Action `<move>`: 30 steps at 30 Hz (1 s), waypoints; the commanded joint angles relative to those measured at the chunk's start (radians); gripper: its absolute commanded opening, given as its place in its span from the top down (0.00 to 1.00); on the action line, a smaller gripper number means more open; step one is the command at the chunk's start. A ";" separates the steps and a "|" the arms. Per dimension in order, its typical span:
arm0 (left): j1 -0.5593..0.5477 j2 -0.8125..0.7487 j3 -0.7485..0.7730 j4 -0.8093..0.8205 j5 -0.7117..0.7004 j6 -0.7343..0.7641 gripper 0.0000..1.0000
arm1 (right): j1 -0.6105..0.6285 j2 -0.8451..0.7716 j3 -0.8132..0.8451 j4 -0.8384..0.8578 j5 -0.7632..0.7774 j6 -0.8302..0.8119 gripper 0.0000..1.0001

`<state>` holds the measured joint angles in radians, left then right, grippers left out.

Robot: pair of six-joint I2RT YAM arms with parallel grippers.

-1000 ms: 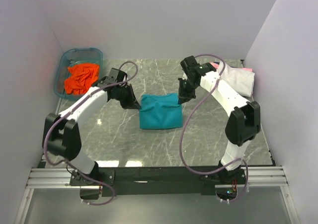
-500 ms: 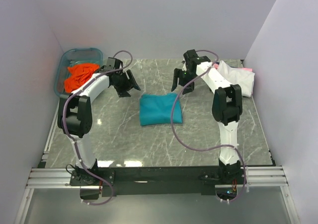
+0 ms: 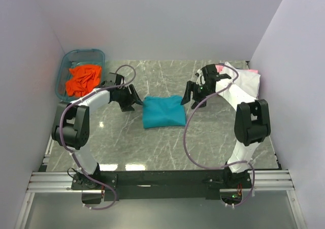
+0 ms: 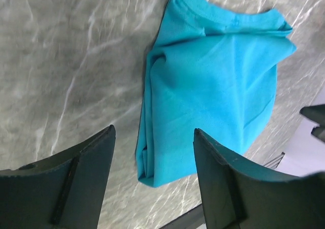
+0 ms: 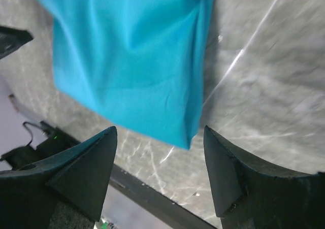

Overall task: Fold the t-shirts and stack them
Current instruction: Fold the tshirt

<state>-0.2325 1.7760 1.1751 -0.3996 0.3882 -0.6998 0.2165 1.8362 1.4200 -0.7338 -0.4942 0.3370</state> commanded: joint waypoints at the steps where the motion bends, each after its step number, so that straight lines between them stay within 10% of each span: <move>1: -0.008 -0.061 -0.034 0.059 0.029 0.016 0.32 | 0.009 -0.101 -0.071 0.097 -0.086 0.034 0.25; 30: -0.143 0.043 -0.074 0.015 0.005 0.022 0.37 | 0.014 0.049 -0.213 0.258 -0.181 -0.033 0.23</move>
<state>-0.3641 1.7958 1.0988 -0.3801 0.4011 -0.6987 0.2310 1.8698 1.2034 -0.5426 -0.6228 0.3336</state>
